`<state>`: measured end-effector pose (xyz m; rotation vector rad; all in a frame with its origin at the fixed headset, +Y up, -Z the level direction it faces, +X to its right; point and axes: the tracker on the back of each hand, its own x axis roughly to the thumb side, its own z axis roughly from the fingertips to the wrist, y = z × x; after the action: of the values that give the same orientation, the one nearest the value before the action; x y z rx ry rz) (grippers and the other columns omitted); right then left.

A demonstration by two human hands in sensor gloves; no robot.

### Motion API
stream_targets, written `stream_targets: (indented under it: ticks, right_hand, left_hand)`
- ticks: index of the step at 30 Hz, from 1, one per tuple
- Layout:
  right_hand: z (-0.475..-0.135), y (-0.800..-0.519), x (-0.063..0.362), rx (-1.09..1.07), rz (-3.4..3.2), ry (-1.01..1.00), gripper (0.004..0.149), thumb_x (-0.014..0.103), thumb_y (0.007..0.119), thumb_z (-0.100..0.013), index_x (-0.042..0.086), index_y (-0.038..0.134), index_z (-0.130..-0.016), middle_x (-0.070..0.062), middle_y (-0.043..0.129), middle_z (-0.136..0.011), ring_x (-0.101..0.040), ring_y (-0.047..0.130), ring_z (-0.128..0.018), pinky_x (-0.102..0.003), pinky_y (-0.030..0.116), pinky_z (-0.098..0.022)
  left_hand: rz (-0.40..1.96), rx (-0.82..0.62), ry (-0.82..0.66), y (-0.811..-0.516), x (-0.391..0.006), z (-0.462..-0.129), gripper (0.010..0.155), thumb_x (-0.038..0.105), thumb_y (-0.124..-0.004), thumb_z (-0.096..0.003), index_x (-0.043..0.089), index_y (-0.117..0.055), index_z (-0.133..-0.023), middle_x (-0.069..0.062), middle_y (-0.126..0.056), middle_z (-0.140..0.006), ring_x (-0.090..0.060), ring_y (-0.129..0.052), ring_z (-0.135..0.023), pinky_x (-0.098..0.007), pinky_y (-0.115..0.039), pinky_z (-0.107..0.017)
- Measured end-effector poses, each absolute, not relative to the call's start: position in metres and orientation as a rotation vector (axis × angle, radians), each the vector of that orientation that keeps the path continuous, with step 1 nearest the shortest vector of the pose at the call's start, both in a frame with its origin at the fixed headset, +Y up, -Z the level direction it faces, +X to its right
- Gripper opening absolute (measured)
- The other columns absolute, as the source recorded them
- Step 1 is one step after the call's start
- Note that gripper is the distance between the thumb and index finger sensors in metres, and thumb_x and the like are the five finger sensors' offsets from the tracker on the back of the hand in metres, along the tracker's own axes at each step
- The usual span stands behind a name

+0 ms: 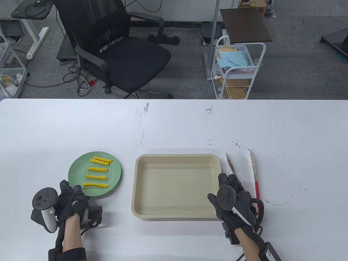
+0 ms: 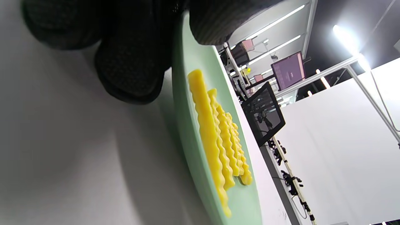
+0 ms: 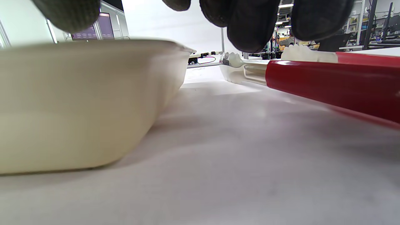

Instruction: Hold plate and receive fries gripped by tongs from baking tray

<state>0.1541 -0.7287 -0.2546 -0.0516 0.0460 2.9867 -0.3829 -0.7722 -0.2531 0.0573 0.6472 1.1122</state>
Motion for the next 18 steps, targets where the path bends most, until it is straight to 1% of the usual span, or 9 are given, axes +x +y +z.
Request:
stream_targets:
  ticks: [2,5,8,10,11,12,14,16,18]
  right_hand:
    - [-0.255,-0.729,0.154,-0.053,2.982,0.060,0.083,0.063,0.063,-0.043,0.019,0.031,-0.106,-0.017,0.036,-0.106,-0.045,0.065,-0.093,-0.068,0.059,-0.060]
    - [-0.255,-0.729,0.154,-0.052,2.982,0.068,0.083,0.063,0.063,-0.043,0.019,0.031,-0.106,-0.018,0.035,-0.106,-0.045,0.065,-0.093,-0.068,0.059,-0.060]
    - [-0.255,-0.729,0.154,-0.053,2.979,0.073,0.083,0.063,0.063,-0.043,0.019,0.031,-0.106,-0.018,0.035,-0.106,-0.045,0.064,-0.093,-0.068,0.059,-0.060]
    - [-0.254,-0.728,0.153,-0.050,2.978,0.064,0.083,0.063,0.063,-0.043,0.019,0.031,-0.106,-0.018,0.035,-0.106,-0.045,0.063,-0.094,-0.068,0.058,-0.060]
    - [-0.254,-0.727,0.152,-0.044,2.978,0.058,0.083,0.063,0.063,-0.043,0.019,0.031,-0.106,-0.018,0.035,-0.106,-0.045,0.063,-0.094,-0.068,0.058,-0.060]
    - [-0.253,-0.727,0.152,-0.041,2.977,0.052,0.083,0.063,0.063,-0.043,0.019,0.031,-0.106,-0.017,0.034,-0.106,-0.045,0.061,-0.095,-0.068,0.057,-0.061]
    - [-0.252,-0.726,0.150,-0.020,2.970,0.037,0.082,0.062,0.063,-0.043,0.019,0.031,-0.105,-0.016,0.034,-0.106,-0.044,0.056,-0.098,-0.067,0.055,-0.063]
    - [-0.251,-0.725,0.147,0.015,2.958,0.025,0.082,0.062,0.063,-0.043,0.021,0.030,-0.105,-0.013,0.032,-0.107,-0.042,0.049,-0.101,-0.067,0.051,-0.065]
    - [-0.249,-0.725,0.143,0.048,2.962,0.013,0.081,0.062,0.063,-0.043,0.023,0.028,-0.105,-0.011,0.029,-0.108,-0.041,0.043,-0.103,-0.066,0.046,-0.067]
  left_hand:
    - [1.112,0.022,0.643,-0.773,-0.384,-0.252,0.065,0.019,-0.062,-0.0597,-0.004,-0.024,-0.108,-0.026,-0.060,-0.101,-0.032,-0.093,-0.061,-0.053,-0.074,-0.042]
    - [1.125,0.022,0.645,-0.773,-0.384,-0.251,0.065,0.021,-0.062,-0.0601,-0.004,-0.024,-0.108,-0.026,-0.058,-0.102,-0.033,-0.093,-0.061,-0.054,-0.074,-0.042]
    - [1.134,-0.004,0.622,-0.769,-0.382,-0.250,0.066,0.022,-0.062,-0.0604,-0.003,-0.023,-0.108,-0.027,-0.054,-0.103,-0.034,-0.089,-0.066,-0.055,-0.071,-0.045]
    - [1.094,0.012,0.595,-0.762,-0.378,-0.249,0.067,0.024,-0.062,-0.0608,-0.003,-0.023,-0.108,-0.028,-0.051,-0.104,-0.036,-0.087,-0.068,-0.056,-0.070,-0.046]
    - [1.046,0.035,0.573,-0.756,-0.374,-0.247,0.068,0.027,-0.063,-0.0614,-0.003,-0.023,-0.109,-0.028,-0.050,-0.104,-0.036,-0.087,-0.068,-0.056,-0.070,-0.047]
    - [1.015,0.052,0.561,-0.751,-0.371,-0.247,0.068,0.027,-0.063,-0.0613,-0.003,-0.024,-0.109,-0.028,-0.050,-0.104,-0.036,-0.087,-0.068,-0.056,-0.070,-0.046]
    - [0.878,0.101,0.503,-0.738,-0.359,-0.245,0.069,0.028,-0.064,-0.0612,-0.002,-0.024,-0.109,-0.028,-0.049,-0.105,-0.037,-0.085,-0.070,-0.056,-0.069,-0.047]
    - [0.714,0.177,0.380,-0.724,-0.338,-0.243,0.070,0.032,-0.065,-0.0614,0.000,-0.026,-0.110,-0.026,-0.048,-0.106,-0.038,-0.082,-0.075,-0.056,-0.067,-0.050]
    - [0.631,0.233,0.245,-0.714,-0.315,-0.242,0.071,0.039,-0.065,-0.0619,0.006,-0.028,-0.112,-0.024,-0.046,-0.109,-0.042,-0.075,-0.083,-0.059,-0.063,-0.055]
